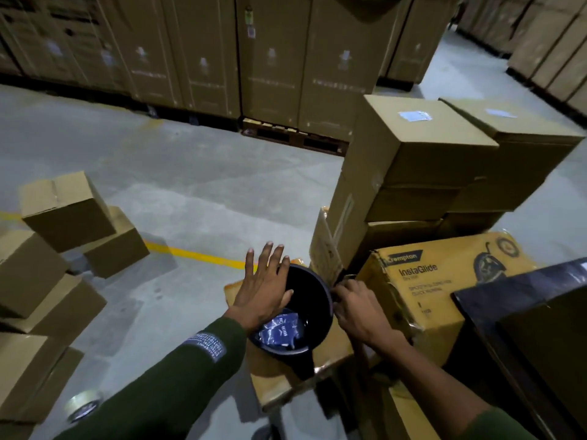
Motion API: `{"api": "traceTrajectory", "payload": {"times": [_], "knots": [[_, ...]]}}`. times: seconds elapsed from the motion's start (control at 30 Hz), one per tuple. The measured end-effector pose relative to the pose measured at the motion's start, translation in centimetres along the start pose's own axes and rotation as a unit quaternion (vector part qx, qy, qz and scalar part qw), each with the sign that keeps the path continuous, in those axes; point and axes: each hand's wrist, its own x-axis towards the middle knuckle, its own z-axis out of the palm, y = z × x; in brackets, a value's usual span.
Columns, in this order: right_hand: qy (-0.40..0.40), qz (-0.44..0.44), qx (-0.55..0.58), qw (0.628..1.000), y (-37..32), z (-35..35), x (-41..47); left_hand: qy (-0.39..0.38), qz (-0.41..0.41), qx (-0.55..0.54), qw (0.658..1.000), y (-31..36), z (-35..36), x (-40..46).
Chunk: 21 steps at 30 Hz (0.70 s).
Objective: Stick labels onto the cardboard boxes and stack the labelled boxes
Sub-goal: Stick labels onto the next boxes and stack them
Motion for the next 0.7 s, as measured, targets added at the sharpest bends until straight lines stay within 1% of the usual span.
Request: {"api": "traceTrajectory", "payload": {"times": [0.13,0.27,0.4,0.53,0.7], "knots": [[0.064,0.018,-0.005,0.998,1.3,-2.1,-2.0,0.031,0.046,0.01,0.998,3.3,-1.5,1.1],[0.118,0.059,-0.03,0.991,3.5,-4.5,-5.5,0.055,0.092,0.019,0.994,7.3,-3.3,2.1],[0.179,0.109,-0.052,0.976,6.4,-6.8,-10.3,0.084,0.158,0.012,0.984,12.6,-5.4,2.7],[0.232,0.156,-0.066,0.958,9.2,-9.6,-15.5,0.128,0.224,0.004,0.966,18.3,-8.2,3.6],[0.291,0.224,-0.076,0.927,13.0,-13.0,-22.5,0.158,0.289,0.014,0.944,26.3,-12.0,4.2]]}}
